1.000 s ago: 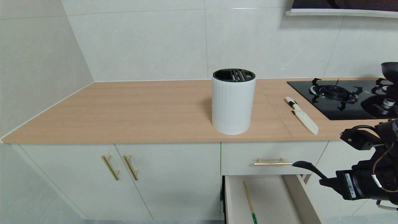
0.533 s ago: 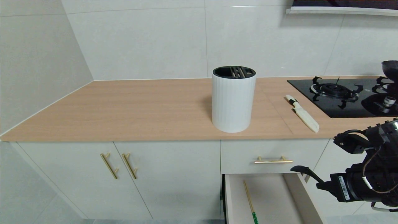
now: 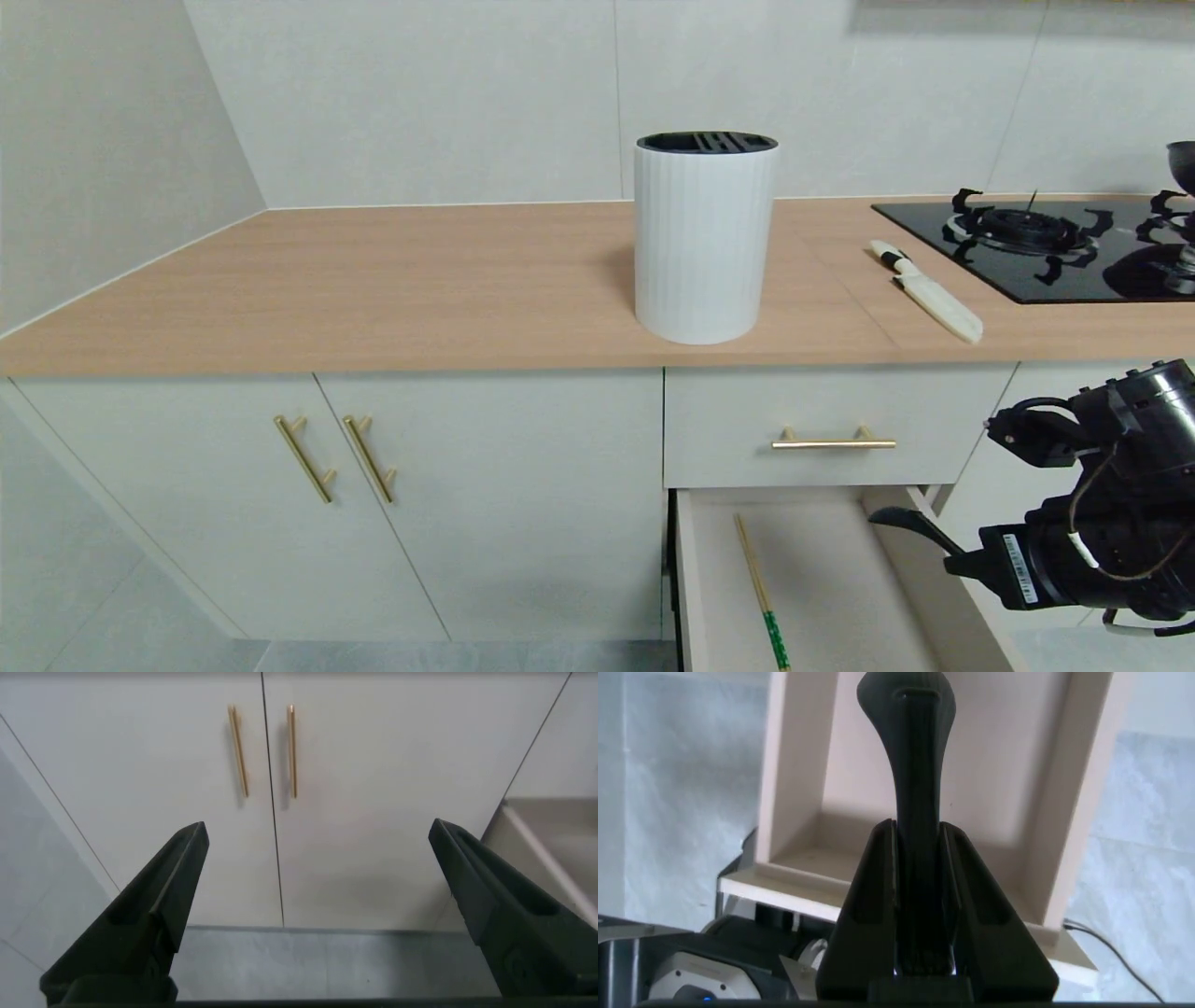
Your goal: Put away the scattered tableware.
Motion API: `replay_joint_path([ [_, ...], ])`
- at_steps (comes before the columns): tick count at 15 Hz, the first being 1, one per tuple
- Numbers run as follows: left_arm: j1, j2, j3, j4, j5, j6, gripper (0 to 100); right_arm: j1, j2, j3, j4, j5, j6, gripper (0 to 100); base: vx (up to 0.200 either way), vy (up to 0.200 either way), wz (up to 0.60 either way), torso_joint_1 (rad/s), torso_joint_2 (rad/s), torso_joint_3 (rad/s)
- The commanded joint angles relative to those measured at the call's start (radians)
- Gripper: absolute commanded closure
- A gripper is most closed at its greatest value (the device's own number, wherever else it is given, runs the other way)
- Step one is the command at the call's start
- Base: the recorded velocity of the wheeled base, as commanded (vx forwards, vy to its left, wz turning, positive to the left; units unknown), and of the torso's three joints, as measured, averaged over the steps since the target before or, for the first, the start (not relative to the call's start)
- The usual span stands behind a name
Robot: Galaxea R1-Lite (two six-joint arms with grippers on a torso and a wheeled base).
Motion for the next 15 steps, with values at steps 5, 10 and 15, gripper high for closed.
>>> replay_joint_path([
  [5, 0.0, 0.0, 0.0, 0.0, 0.0, -0.001, 0, 0.0, 0.012, 0.001, 0.001, 0.001, 0.0, 100, 0.0, 0.0, 0.0, -0.158, 0.46, 0.305],
  [10, 0.0, 0.0, 0.0, 0.0, 0.0, -0.001, 0, 0.0, 0.02, 0.001, 0.001, 0.001, 0.0, 100, 0.0, 0.0, 0.0, -0.105, 0.43, 0.314],
  [15, 0.0, 0.0, 0.0, 0.0, 0.0, -0.001, 0, 0.002, 0.021, 0.001, 0.001, 0.001, -0.002, 100, 0.0, 0.0, 0.0, -0.019, 0.08, 0.054],
])
